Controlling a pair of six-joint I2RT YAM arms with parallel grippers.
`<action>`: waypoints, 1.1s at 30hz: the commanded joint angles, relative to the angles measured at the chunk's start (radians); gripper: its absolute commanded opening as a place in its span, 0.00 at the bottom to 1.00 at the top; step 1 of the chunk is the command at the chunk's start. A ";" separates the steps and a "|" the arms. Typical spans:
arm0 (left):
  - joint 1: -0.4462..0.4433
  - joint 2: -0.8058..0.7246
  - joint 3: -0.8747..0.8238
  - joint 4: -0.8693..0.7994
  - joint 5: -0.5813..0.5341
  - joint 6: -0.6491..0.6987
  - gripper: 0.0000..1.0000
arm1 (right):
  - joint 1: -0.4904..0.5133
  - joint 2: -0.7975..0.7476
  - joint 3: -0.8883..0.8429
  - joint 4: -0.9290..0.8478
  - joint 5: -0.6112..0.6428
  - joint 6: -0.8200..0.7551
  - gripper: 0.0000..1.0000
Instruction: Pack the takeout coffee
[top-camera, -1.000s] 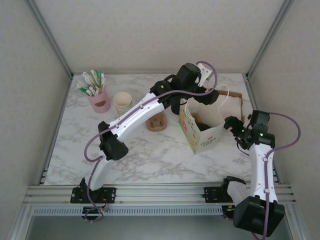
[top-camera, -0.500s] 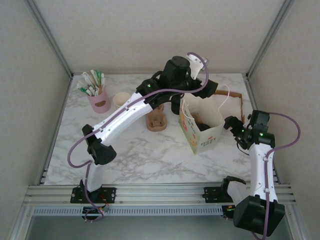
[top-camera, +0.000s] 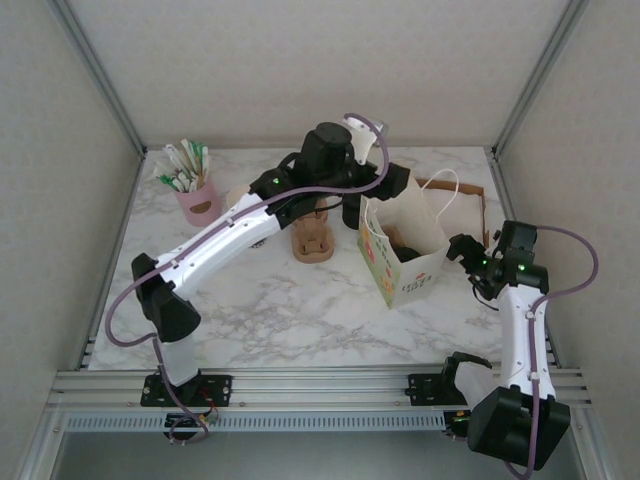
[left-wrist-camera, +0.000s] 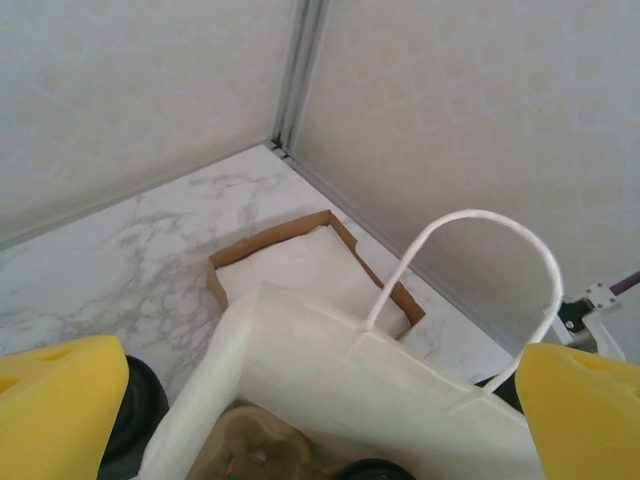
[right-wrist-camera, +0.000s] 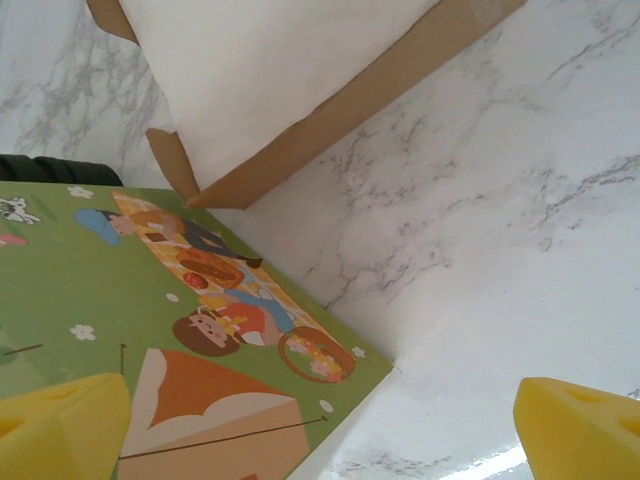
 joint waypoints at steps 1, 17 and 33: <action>0.031 -0.106 -0.081 0.109 0.021 -0.045 1.00 | -0.005 0.015 -0.013 0.003 0.004 -0.015 0.99; 0.190 -0.356 -0.624 0.279 0.022 -0.199 0.97 | -0.005 0.003 -0.084 0.018 -0.091 -0.001 0.99; 0.216 -0.355 -0.730 0.308 0.030 -0.228 0.96 | 0.080 -0.077 -0.191 0.051 -0.165 0.093 0.99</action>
